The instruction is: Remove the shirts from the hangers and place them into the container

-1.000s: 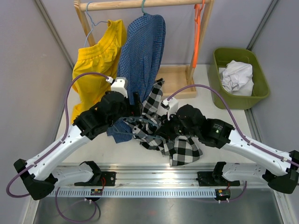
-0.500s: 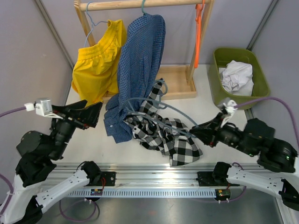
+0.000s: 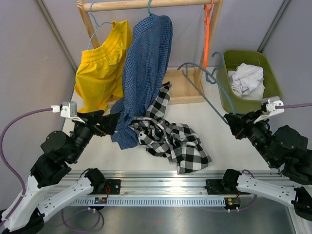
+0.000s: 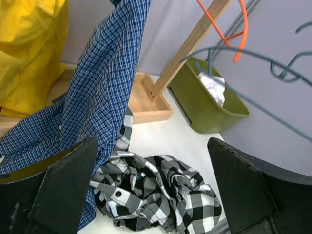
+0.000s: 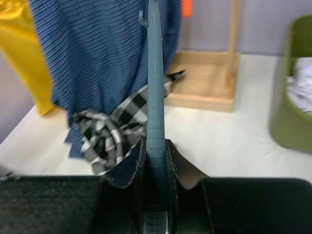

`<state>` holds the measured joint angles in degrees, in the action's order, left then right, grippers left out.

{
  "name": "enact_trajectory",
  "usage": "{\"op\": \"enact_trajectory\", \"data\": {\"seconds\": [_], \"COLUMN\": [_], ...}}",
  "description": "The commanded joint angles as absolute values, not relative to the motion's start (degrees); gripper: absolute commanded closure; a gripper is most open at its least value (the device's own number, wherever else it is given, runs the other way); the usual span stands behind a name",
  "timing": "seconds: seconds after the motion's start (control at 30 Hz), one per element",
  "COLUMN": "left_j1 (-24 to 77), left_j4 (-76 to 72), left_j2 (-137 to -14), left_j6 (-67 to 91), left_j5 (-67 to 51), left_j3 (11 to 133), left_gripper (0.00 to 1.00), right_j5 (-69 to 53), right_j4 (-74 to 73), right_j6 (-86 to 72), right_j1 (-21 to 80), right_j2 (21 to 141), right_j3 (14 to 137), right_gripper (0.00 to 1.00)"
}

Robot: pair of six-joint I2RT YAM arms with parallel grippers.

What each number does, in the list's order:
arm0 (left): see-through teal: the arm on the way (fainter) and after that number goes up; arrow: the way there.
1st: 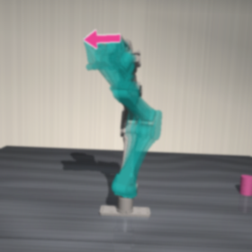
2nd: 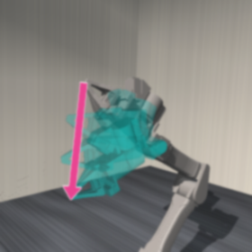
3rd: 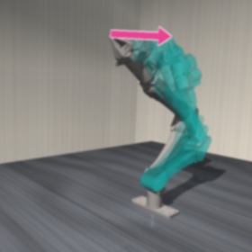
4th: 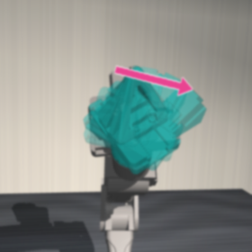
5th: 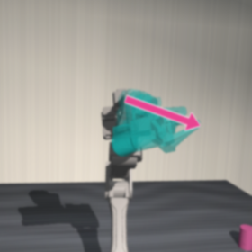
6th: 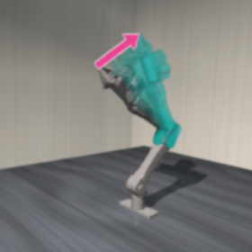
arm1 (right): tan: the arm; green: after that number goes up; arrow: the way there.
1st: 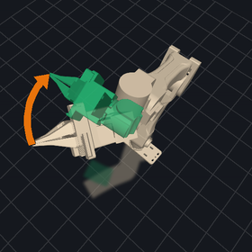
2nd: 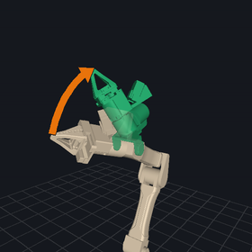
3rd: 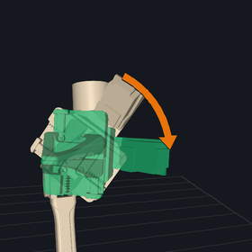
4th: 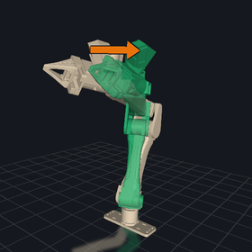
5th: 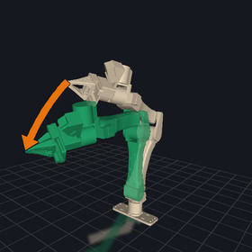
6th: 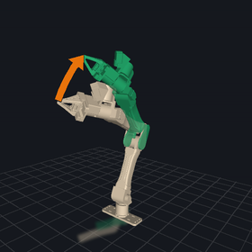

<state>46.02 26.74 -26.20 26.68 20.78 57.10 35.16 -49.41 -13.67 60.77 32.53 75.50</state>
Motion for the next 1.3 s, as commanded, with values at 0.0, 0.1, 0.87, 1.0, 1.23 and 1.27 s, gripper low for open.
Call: {"op": "enact_trajectory", "data": {"seconds": [0.0,0.1,0.87,1.0,1.23,1.27], "left_j1": [45.88,45.88,45.88,45.97,45.97,45.97], "left_j4": [23.91,23.91,22.85,23.20,23.20,23.20], "left_j2": [-27.33,-28.12,-26.02,-25.93,-25.75,-25.84], "left_j6": [28.04,28.21,28.48,28.21,27.77,27.86], "left_j5": [18.90,17.67,15.56,15.82,16.35,16.35], "left_j3": [55.99,55.46,53.17,53.26,53.17,53.00], "left_gripper": [0.01,0.01,0.01,0.01,0.01,0.01], "right_j5": [49.64,49.49,3.87,2.11,4.22,4.22], "right_j4": [-38.53,-32.01,-31.81,-33.57,-31.12,-30.77], "right_j6": [-8.46,-4.24,-1.32,-2.46,-3.95,-4.13], "right_j1": [61.08,61.17,24.44,22.42,21.62,21.62], "right_j2": [37.78,42.88,85.59,89.56,87.20,86.40], "right_j3": [74.71,76.45,117.94,123.04,115.68,112.97], "right_gripper": [1.00,1.00,1.00,1.00,1.00,1.00]}}
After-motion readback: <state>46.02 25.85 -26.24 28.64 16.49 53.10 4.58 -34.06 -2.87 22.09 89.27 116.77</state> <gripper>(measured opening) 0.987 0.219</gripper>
